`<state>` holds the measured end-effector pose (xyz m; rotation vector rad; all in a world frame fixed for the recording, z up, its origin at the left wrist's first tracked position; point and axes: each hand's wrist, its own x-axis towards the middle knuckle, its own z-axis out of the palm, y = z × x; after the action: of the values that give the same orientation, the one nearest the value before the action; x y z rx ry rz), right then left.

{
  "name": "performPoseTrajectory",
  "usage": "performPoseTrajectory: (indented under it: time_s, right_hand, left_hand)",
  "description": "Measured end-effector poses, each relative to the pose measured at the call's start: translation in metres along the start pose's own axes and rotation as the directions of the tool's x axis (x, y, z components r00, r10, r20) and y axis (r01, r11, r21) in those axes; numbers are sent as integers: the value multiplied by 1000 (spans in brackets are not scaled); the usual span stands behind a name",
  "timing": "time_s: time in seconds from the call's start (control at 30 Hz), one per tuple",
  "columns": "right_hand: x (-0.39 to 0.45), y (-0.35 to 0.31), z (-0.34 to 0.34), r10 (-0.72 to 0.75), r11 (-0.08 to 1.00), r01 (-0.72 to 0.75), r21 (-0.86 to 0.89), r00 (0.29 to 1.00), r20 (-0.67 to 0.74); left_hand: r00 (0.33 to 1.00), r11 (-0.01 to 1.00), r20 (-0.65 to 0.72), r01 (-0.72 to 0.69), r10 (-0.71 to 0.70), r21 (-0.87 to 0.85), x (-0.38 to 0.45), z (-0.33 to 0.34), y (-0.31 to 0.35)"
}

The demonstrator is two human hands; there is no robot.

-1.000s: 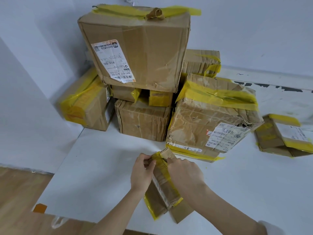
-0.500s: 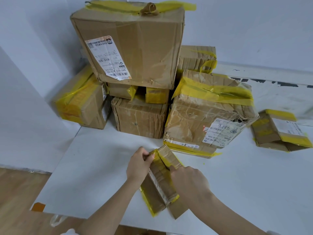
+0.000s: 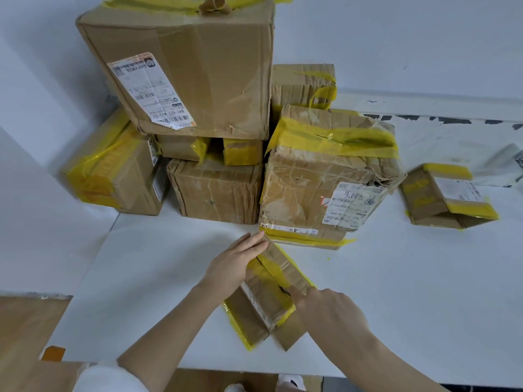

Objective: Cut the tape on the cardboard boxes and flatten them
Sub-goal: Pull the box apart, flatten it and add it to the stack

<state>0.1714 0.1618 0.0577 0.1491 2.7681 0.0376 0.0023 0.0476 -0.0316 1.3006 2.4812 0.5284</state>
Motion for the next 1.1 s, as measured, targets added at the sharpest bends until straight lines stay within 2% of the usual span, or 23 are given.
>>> performPoseTrajectory:
  time_s: [0.13, 0.37, 0.5, 0.57, 0.63, 0.7, 0.77, 0.87, 0.93, 1.03, 1.1]
  right_hand:
    - [-10, -4, 8, 19, 1000, -20, 16, 999, 30]
    - [-32, 12, 36, 35, 996, -38, 79, 999, 38]
    - [-33, 27, 36, 93, 996, -91, 25, 988, -121]
    - [-28, 35, 47, 55, 998, -47, 40, 970, -239]
    - [-19, 43, 60, 11, 997, 11, 79, 962, -272]
    - [-10, 51, 68, 10, 991, 28, 130, 960, -281]
    - [-4, 49, 79, 21, 973, 44, 225, 960, -280]
    - [-2, 46, 96, 56, 860, 116, 497, 946, -318]
    - [-1, 42, 104, 129, 758, 154, 634, 917, -377]
    - [12, 39, 108, 338, 536, -41, 843, 926, -170]
    - [25, 38, 106, 373, 460, -38, 887, 915, -154]
  left_hand:
    - [999, 999, -48, -2, 0, -32, 0, 2, 2]
    - [999, 999, -32, 38, -37, 38, -5, -5, 7]
    - [983, 969, -155, 133, -101, 208, -34, -9, 5]
    - [967, 958, -218, 181, -132, 222, -53, -9, 4]
    - [963, 929, -229, 210, -142, 305, -63, -12, 5]
    - [965, 884, -250, 178, -73, 432, -60, -17, 7]
    - [979, 888, -205, 77, 19, 453, -53, -18, 7]
    - [993, 916, -103, -18, 65, 402, -48, -15, 8]
    - [989, 892, -146, 78, -13, 444, -48, -11, 8]
    - [934, 838, -292, 323, -207, 440, -47, -3, 21]
    - [908, 817, -305, 398, -287, 418, -46, 2, 25]
